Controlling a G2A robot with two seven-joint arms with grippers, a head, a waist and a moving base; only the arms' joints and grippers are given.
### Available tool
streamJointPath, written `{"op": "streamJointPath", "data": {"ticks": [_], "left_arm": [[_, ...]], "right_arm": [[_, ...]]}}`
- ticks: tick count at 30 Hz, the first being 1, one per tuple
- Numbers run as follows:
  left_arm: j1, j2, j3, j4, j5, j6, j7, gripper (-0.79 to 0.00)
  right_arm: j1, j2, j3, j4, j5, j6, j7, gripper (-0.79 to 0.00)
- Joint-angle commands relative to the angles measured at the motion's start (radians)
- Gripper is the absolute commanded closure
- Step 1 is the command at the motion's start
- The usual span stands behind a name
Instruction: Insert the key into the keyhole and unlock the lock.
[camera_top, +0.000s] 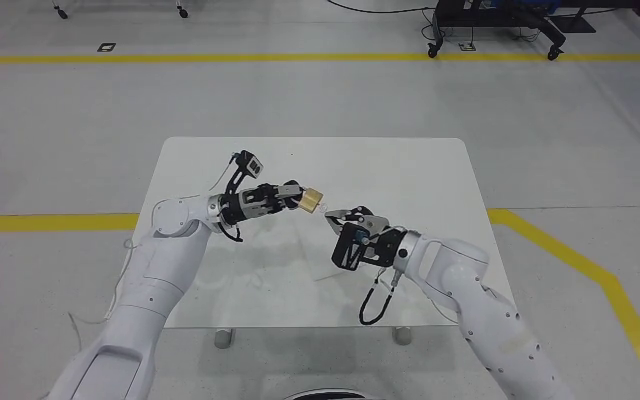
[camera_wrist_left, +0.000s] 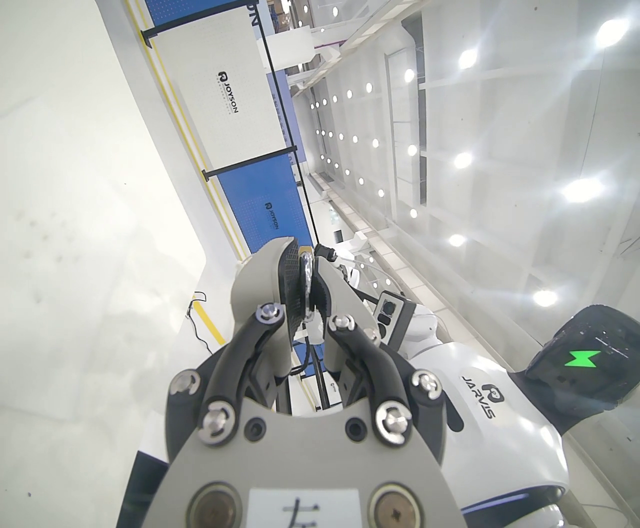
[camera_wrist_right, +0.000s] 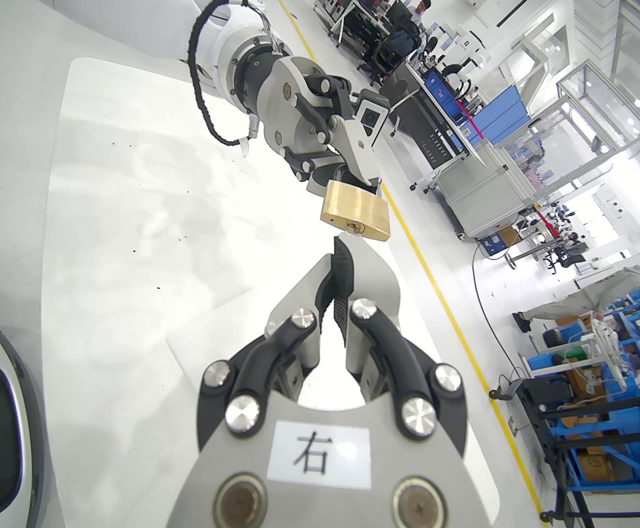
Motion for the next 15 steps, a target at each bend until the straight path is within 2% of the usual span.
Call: {"op": "streamJointPath", "data": {"ticks": [1,15], "left_arm": [[-0.001,-0.001,0.002,0.002,-0.001,-0.001,-0.002,0.0],[-0.002,0.0,-0.003,0.007,0.003,-0.017,0.014,0.0]], "right_arm": [[0.007,0.0,-0.006,0.001,0.0,0.001,0.004,0.0],[0.012,0.004,-0.013,-0.003,0.007,0.005,-0.008,-0.006]]}}
